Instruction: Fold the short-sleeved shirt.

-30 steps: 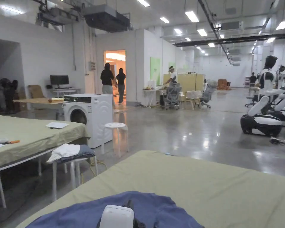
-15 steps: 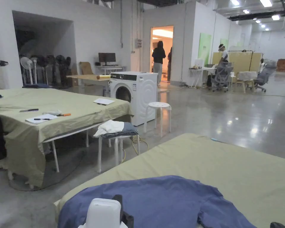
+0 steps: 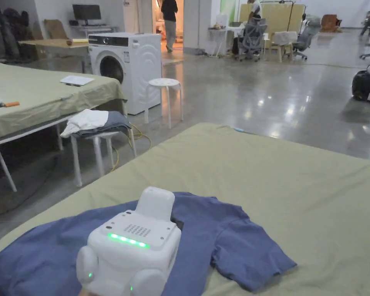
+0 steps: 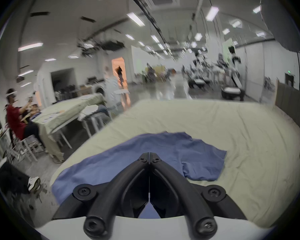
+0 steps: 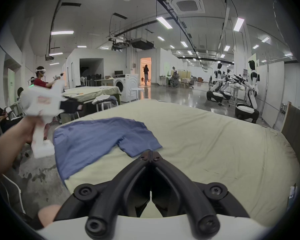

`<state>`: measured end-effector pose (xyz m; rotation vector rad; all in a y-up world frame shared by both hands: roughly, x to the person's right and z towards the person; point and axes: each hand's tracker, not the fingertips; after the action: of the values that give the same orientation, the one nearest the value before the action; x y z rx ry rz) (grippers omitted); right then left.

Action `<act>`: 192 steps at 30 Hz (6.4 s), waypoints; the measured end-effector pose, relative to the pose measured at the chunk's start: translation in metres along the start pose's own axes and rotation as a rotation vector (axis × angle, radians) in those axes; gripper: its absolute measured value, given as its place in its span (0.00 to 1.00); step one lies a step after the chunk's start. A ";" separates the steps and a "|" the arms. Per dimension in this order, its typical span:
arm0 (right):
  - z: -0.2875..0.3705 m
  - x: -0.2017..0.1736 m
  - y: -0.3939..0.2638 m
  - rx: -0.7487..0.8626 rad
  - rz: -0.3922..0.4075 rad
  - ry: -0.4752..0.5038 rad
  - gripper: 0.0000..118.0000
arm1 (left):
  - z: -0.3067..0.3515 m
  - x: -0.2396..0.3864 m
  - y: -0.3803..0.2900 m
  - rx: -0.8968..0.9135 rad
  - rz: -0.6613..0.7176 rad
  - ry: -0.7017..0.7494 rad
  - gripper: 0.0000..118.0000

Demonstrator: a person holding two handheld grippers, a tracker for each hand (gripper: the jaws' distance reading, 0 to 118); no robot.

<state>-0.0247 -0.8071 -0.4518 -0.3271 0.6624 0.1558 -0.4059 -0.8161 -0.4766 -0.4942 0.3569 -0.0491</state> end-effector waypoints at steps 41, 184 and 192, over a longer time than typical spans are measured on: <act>0.105 0.086 -0.019 -0.013 -0.017 -0.168 0.00 | -0.061 0.160 0.125 -0.228 -0.104 -0.384 0.01; 0.234 0.300 0.098 0.064 -0.079 -0.563 0.06 | 0.118 0.034 0.184 0.199 0.100 -0.240 0.02; 0.204 0.335 0.180 0.105 0.046 -0.651 0.06 | 0.090 0.039 0.258 0.250 0.065 -0.187 0.02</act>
<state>0.3101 -0.5551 -0.5547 -0.1430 0.0330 0.2557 -0.3481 -0.5535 -0.5373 -0.2374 0.1799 0.0157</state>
